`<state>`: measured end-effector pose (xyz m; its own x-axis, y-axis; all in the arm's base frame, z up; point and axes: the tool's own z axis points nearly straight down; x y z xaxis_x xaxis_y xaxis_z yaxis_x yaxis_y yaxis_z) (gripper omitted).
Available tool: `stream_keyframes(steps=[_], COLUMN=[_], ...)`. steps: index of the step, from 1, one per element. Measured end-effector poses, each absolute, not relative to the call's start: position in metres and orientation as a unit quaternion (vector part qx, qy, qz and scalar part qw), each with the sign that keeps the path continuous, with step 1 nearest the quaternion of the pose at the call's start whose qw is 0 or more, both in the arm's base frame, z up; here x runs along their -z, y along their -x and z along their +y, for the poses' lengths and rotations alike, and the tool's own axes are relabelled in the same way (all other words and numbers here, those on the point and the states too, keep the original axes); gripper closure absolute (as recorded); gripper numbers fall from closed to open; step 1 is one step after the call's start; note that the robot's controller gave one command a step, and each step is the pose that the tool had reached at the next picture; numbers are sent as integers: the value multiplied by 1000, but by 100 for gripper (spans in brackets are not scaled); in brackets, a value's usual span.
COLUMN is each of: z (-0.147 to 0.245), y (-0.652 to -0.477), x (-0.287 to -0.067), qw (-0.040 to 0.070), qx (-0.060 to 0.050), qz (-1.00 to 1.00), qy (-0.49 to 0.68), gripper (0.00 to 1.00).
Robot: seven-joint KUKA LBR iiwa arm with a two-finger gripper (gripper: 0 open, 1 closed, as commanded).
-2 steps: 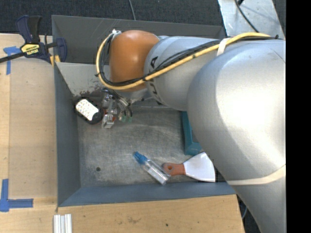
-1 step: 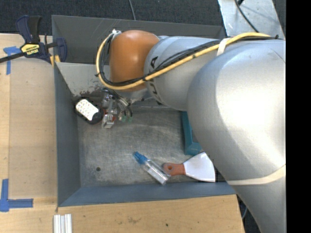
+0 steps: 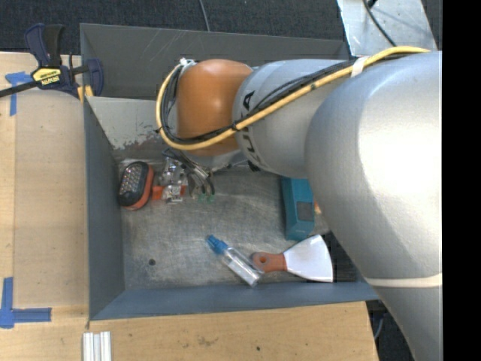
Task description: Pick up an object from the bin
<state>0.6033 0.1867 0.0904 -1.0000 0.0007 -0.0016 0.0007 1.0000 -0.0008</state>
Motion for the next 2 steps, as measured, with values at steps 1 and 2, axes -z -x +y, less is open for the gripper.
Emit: stream_keyframes(steps=[1, 2], z=[184, 179], y=[-595, -605], x=[-100, -134], qw=[1, -1], qx=[0, 0], qz=[1000, 1000], qy=[19, 14], gripper=[100, 100])
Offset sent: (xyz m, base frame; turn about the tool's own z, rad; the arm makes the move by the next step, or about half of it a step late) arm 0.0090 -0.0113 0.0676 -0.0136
